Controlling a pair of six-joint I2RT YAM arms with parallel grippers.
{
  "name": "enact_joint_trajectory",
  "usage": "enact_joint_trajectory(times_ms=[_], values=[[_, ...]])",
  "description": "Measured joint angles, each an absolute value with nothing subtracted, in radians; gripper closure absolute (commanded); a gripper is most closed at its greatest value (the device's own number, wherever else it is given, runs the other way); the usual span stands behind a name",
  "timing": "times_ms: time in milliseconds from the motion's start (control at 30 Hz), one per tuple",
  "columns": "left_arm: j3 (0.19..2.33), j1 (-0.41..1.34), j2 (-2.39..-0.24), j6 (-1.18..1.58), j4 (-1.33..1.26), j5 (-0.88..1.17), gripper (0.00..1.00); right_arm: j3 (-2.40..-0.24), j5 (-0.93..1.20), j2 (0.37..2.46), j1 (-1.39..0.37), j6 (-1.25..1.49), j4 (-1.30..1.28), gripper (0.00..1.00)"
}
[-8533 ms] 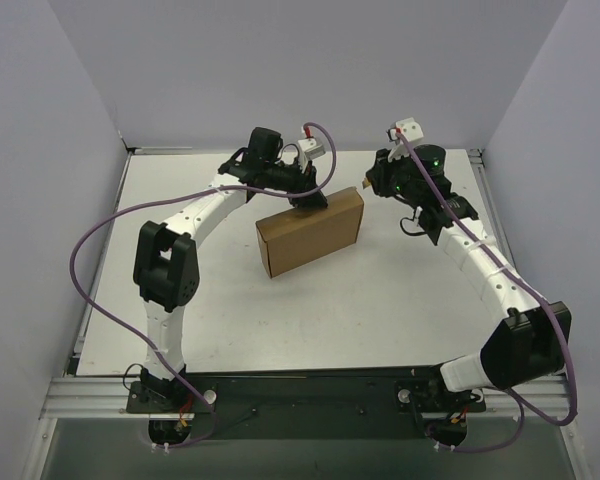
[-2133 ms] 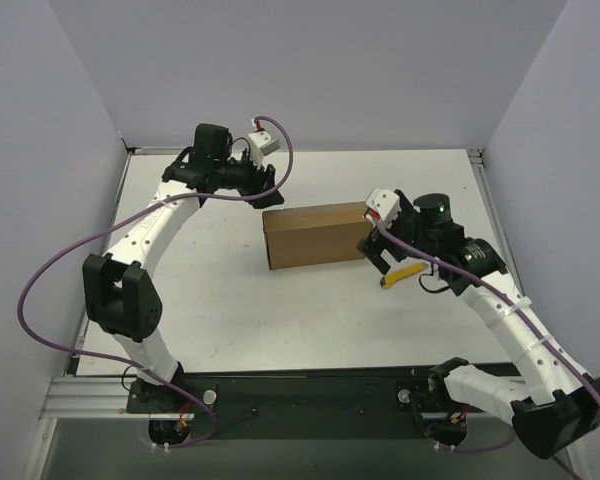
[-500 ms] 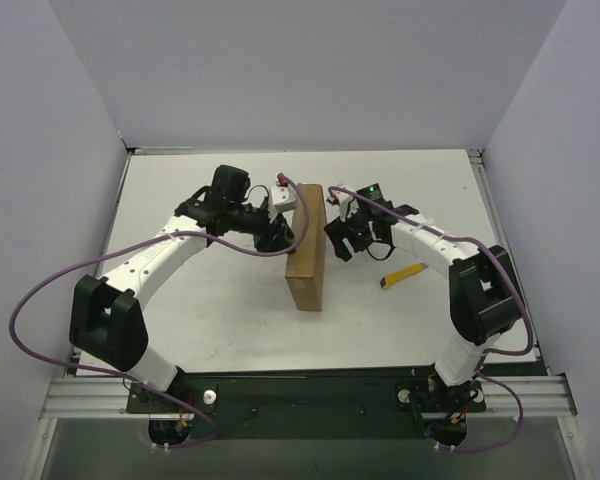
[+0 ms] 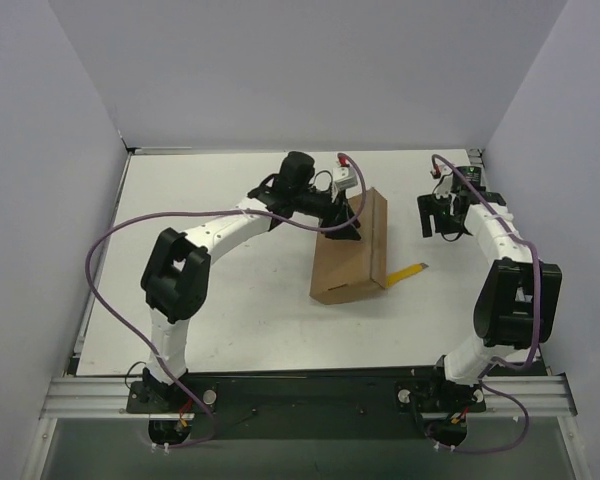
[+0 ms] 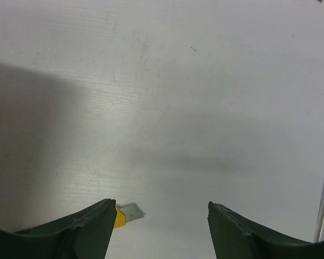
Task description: Unpack the express box
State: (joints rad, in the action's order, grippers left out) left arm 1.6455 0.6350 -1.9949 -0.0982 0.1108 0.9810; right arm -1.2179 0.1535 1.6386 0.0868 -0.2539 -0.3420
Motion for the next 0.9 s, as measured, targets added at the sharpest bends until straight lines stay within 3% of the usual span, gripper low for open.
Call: enact_joint_trajectory(times_ms=[167, 400, 567, 900], values=[[1.649, 0.64, -2.008, -0.046, 0.088, 0.963, 0.46, -1.218, 0.14, 1.638, 0.068, -0.258, -0.368, 0.3], [1.443, 0.435, -1.838, -0.033, 0.09, 0.911, 0.46, -1.217, 0.134, 1.677, 0.009, -0.29, -0.364, 0.31], [1.319, 0.335, -1.664, -0.122, 0.195, 0.869, 0.45, -1.218, 0.092, 1.783, -0.094, -0.347, -0.348, 0.32], [1.217, 0.366, -1.522, -0.287, 0.285, 0.855, 0.47, -1.345, 0.101, 1.84, -0.414, -0.267, -0.369, 0.31]])
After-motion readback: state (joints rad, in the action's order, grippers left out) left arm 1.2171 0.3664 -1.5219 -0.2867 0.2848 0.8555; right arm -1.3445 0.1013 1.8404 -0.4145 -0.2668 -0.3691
